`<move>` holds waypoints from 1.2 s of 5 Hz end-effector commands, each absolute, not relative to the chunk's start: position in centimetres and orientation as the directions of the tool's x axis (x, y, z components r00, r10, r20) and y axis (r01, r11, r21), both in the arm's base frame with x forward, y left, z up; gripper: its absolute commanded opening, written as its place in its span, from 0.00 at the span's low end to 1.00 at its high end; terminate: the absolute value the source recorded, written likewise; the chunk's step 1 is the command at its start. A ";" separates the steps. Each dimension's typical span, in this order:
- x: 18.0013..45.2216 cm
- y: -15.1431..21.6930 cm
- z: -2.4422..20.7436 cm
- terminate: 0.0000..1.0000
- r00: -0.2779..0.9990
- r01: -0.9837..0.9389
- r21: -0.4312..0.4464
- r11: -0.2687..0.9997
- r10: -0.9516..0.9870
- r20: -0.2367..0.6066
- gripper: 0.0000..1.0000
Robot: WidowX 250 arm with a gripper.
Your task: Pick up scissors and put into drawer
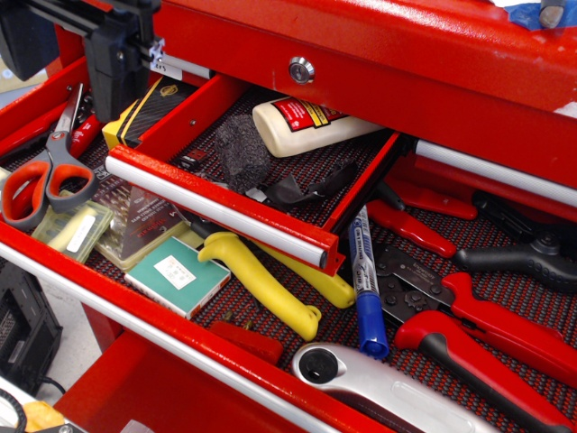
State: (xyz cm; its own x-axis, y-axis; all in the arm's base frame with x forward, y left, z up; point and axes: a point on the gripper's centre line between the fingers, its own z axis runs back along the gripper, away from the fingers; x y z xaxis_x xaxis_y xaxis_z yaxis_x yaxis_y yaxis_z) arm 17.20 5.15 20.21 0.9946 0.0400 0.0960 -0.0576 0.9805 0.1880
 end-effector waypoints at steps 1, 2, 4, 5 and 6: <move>17.2 5.2 20.2 0.00 0.995 -0.058 0.188 0.980 0.040 0.096 1.00; 19.4 8.4 20.5 0.00 0.981 -0.182 0.241 0.953 0.158 0.114 1.00; 23.8 15.4 20.8 0.00 0.913 -0.404 0.218 0.888 0.377 0.155 1.00; 24.9 17.3 19.9 0.00 0.871 -0.489 0.217 0.845 0.461 0.169 1.00; 25.0 18.1 17.2 0.00 0.830 -0.556 0.183 0.811 0.530 0.175 1.00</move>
